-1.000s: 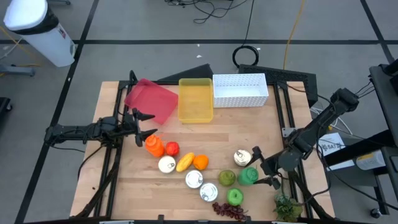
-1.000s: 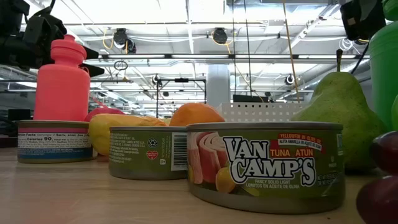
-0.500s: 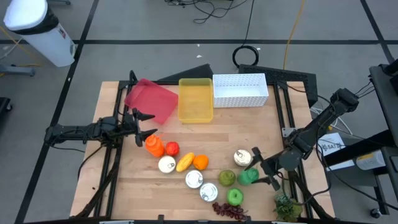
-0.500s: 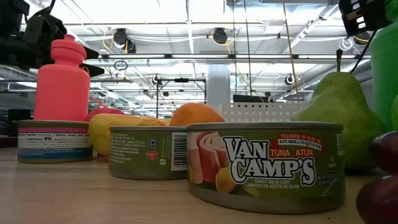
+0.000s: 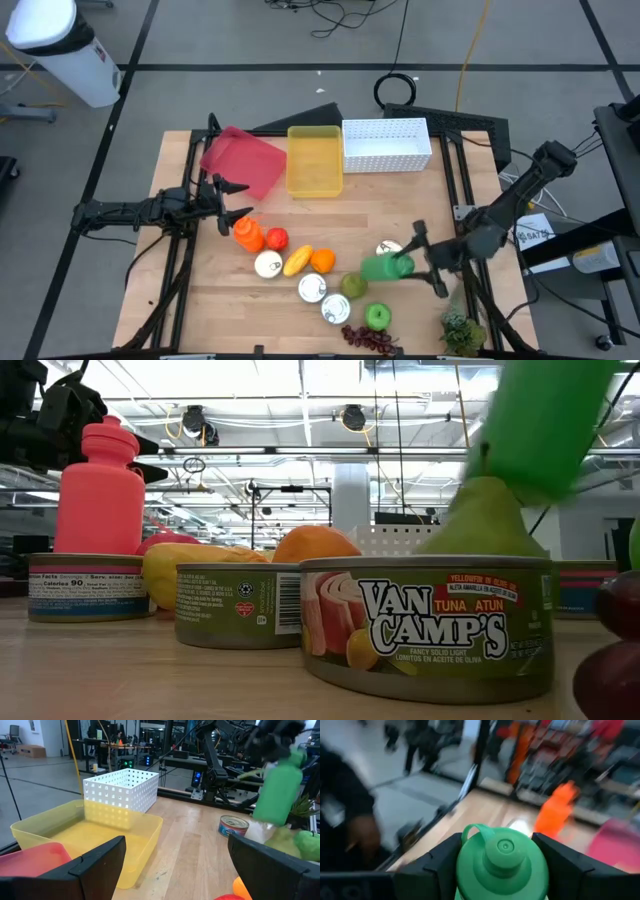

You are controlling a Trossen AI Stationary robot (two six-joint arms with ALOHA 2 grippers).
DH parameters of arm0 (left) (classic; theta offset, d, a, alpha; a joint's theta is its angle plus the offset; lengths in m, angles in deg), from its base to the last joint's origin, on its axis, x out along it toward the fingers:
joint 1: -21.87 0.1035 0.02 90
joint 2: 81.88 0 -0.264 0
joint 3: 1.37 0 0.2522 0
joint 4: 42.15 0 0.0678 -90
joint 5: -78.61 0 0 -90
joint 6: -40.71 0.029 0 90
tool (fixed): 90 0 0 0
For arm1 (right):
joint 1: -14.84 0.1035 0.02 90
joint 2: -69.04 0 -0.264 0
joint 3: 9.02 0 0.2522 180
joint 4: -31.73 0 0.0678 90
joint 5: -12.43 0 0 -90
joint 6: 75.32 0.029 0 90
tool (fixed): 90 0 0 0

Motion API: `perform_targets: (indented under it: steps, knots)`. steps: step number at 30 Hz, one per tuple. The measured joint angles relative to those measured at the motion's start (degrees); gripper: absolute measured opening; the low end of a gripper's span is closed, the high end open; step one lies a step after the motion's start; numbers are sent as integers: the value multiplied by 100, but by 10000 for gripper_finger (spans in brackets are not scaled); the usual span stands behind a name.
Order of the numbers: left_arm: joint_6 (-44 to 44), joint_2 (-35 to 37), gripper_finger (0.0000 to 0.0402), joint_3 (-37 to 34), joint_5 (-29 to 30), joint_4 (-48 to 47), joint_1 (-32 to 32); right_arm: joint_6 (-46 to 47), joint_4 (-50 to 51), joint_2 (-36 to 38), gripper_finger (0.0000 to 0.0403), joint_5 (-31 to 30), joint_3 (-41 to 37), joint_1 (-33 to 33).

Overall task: Pick & Place Food Item
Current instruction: Put the green water bottle into the white bin

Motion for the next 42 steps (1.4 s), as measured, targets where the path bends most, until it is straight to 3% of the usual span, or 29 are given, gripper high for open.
perform_targets:
  steps: [4, 9, 14, 19, 22, 27, 35, 42]
  knots:
    - [0, 0, 361, 0, 2, 0, 0, -614, -578, 456, 220, -713, 0, -9]
    - [0, 0, 361, 2, 0, 0, 0, -1682, -1510, 857, 202, -2016, 0, -412]
    - [0, 0, 361, 1, 1, 0, 0, -2665, -2746, 961, 202, -2801, 3, -1469]
    - [-1, 1, 361, 2, 2, 0, 0, -2616, -2226, 949, 205, -2901, 364, -2723]
    - [0, 2, 361, 2, 2, -1, 0, -1934, -1131, 811, 203, -2559, 832, -3472]
    - [0, 2, 361, 0, 0, 0, 0, -822, 524, 229, 203, -1447, 1791, -4895]
    - [0, 2, 361, 0, 0, 0, 0, 157, 1920, -995, 203, 667, 2632, -7604]
    - [0, 2, 361, 2, 2, 0, 0, 714, 2494, -1699, 204, 1667, 2638, -9378]
